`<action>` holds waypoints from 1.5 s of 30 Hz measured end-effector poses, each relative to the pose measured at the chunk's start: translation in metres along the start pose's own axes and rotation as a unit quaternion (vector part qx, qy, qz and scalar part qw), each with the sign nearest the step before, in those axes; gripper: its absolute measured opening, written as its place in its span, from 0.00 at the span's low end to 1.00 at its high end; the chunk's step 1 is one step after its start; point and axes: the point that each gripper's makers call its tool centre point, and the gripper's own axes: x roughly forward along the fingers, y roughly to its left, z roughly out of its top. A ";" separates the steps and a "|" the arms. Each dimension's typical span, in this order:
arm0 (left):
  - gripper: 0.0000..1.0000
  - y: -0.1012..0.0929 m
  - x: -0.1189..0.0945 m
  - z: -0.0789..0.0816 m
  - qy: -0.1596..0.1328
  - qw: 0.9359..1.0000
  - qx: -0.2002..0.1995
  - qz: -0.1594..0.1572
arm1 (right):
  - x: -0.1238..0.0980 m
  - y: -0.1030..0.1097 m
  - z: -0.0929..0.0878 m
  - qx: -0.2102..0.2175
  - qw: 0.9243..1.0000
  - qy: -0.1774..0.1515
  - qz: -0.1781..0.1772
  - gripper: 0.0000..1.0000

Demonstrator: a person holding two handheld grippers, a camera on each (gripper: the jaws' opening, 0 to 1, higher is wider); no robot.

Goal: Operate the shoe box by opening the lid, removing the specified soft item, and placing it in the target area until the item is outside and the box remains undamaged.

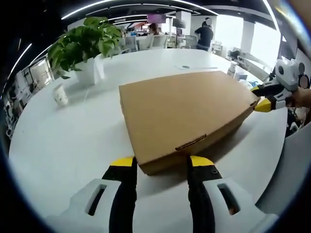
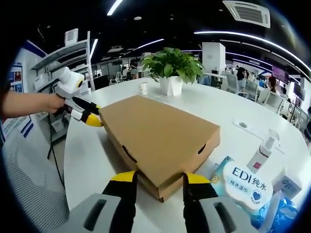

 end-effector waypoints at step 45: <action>0.40 0.019 0.029 0.026 0.008 1.000 0.004 -0.004 | 0.022 -0.028 0.016 -0.002 1.000 0.010 -0.009 0.35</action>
